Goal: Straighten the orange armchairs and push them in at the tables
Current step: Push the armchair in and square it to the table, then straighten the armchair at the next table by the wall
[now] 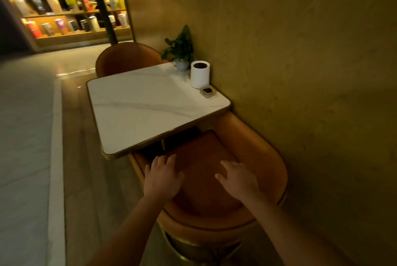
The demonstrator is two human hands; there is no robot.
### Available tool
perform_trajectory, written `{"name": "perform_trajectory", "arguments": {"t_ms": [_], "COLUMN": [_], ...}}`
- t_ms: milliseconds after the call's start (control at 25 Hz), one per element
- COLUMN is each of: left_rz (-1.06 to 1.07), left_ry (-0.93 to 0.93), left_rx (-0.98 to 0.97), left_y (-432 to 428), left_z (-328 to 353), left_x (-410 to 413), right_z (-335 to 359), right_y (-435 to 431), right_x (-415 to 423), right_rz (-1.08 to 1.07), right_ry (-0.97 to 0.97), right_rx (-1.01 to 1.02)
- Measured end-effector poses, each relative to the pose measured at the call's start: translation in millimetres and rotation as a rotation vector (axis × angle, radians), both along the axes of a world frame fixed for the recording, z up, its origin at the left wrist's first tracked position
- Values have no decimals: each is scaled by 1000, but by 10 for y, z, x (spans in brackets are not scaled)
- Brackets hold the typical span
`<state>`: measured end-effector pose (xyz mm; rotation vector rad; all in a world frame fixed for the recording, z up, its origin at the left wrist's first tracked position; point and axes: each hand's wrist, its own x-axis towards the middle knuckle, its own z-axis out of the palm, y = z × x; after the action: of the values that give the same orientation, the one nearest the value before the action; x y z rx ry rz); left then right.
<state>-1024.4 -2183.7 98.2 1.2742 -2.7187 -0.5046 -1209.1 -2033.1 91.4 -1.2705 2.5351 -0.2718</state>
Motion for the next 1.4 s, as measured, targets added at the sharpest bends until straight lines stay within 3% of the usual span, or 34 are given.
{"name": "perform_trajectory", "arguments": {"t_ms": [480, 840, 1120, 1400], "left_rz": [-457, -842, -1246, -1591], "left_ry": [-78, -72, -155, -207], "left_rx": [76, 136, 124, 150], "left_y": [828, 1409, 1712, 2255], "left_z": [407, 514, 620, 595], "left_x": [-642, -1309, -1396, -876], "right_z": [344, 303, 352, 318], "right_y": [1311, 2137, 2263, 2449], "right_x": [80, 239, 1090, 2301], "right_rz": [-293, -677, -1071, -1402], "right_ry": [56, 68, 91, 135], "right_rx": [-95, -111, -134, -121]}}
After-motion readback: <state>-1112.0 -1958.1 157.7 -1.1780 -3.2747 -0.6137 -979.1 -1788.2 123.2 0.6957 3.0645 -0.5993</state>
